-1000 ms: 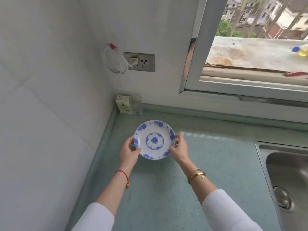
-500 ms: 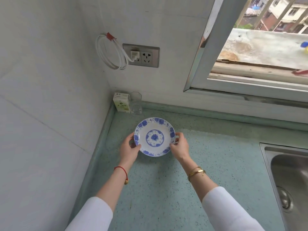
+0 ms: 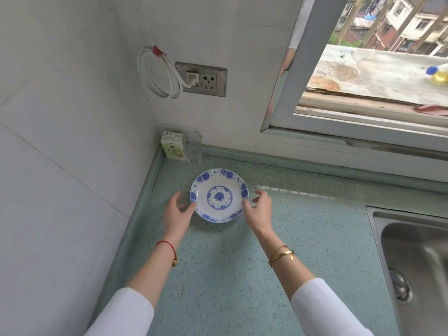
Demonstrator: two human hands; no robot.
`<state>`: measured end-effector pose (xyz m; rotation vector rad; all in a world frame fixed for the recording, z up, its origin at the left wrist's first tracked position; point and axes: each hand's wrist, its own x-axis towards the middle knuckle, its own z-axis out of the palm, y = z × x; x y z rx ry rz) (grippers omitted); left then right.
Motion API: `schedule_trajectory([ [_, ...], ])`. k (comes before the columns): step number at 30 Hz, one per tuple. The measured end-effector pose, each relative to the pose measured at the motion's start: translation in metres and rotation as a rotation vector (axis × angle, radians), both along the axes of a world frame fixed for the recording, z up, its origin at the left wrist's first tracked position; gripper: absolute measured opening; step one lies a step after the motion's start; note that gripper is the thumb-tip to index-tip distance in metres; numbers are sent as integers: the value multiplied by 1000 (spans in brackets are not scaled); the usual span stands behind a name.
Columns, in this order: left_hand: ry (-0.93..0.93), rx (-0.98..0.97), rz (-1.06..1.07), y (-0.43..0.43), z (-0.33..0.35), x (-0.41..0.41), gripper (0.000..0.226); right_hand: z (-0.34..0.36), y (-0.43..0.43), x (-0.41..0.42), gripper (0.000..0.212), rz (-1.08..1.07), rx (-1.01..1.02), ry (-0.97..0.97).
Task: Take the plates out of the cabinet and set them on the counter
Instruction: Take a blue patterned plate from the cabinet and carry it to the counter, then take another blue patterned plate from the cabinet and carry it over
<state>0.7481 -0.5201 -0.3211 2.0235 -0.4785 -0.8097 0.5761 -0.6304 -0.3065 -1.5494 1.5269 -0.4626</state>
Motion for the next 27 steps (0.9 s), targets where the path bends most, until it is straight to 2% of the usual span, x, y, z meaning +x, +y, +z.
schedule_trajectory([
  [4,-17,-149,40,27,35,-17,59,41,17,-15,32,51,-72,-182],
  [10,-51,-389,59,79,112,-64,48,115,52,-45,29,236,-79,-441],
  [20,-161,-670,370,201,195,-206,36,176,132,-142,30,627,-24,-584],
  [27,-299,-709,643,315,208,-335,39,185,220,-199,31,979,78,-649],
])
